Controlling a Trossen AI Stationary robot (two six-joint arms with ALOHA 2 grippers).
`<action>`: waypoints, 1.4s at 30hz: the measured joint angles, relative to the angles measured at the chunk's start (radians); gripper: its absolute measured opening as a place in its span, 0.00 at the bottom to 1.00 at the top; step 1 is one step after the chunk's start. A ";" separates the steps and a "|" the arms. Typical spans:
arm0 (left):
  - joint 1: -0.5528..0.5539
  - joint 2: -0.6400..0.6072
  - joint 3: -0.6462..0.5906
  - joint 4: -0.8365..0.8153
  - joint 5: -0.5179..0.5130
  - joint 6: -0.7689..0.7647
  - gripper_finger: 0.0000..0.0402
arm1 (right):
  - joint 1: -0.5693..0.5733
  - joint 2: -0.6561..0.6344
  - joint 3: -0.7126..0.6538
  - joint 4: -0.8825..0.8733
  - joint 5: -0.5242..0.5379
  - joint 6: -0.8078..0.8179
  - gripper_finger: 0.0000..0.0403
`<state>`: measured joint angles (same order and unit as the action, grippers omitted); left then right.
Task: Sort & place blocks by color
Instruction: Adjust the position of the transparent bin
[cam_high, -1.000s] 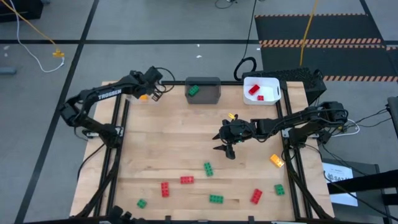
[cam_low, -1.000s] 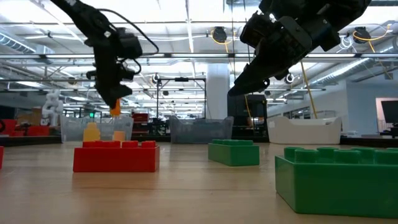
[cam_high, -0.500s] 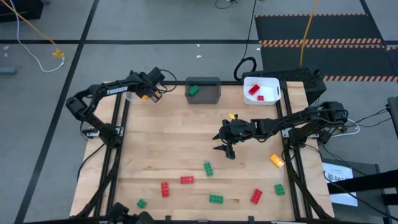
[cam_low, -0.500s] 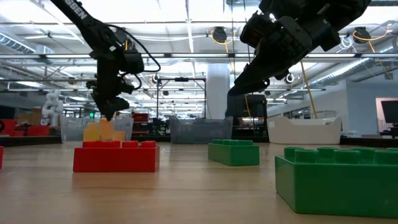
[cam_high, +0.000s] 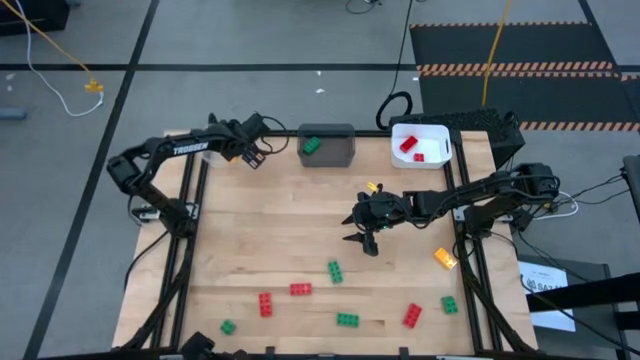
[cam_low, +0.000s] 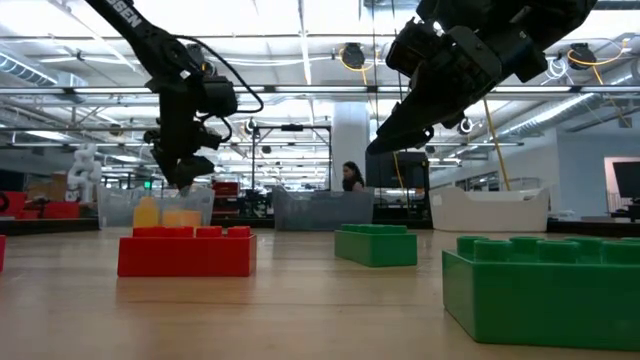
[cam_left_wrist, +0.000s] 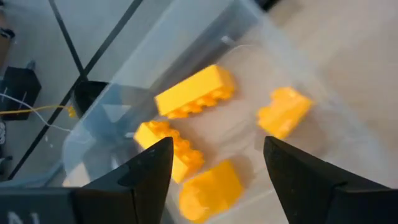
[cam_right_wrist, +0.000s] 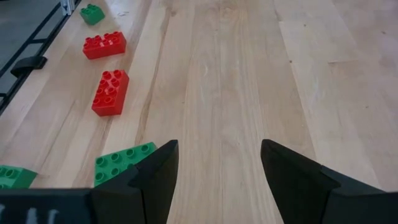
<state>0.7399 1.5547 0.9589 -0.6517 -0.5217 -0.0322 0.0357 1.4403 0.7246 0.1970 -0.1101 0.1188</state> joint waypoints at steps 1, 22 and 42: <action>-0.014 0.000 0.000 -0.002 0.005 -0.007 0.61 | 0.000 0.000 0.000 -0.001 0.000 0.000 0.55; -0.350 -0.320 0.029 0.000 0.039 -0.139 0.38 | -0.001 0.000 0.000 -0.013 0.002 0.000 0.55; -0.231 -0.051 -0.182 0.140 0.237 -0.136 0.38 | -0.001 0.000 0.000 -0.006 0.001 0.021 0.55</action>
<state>0.5092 1.5040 0.7770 -0.5112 -0.2848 -0.1682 0.0349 1.4399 0.7246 0.1905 -0.1089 0.1401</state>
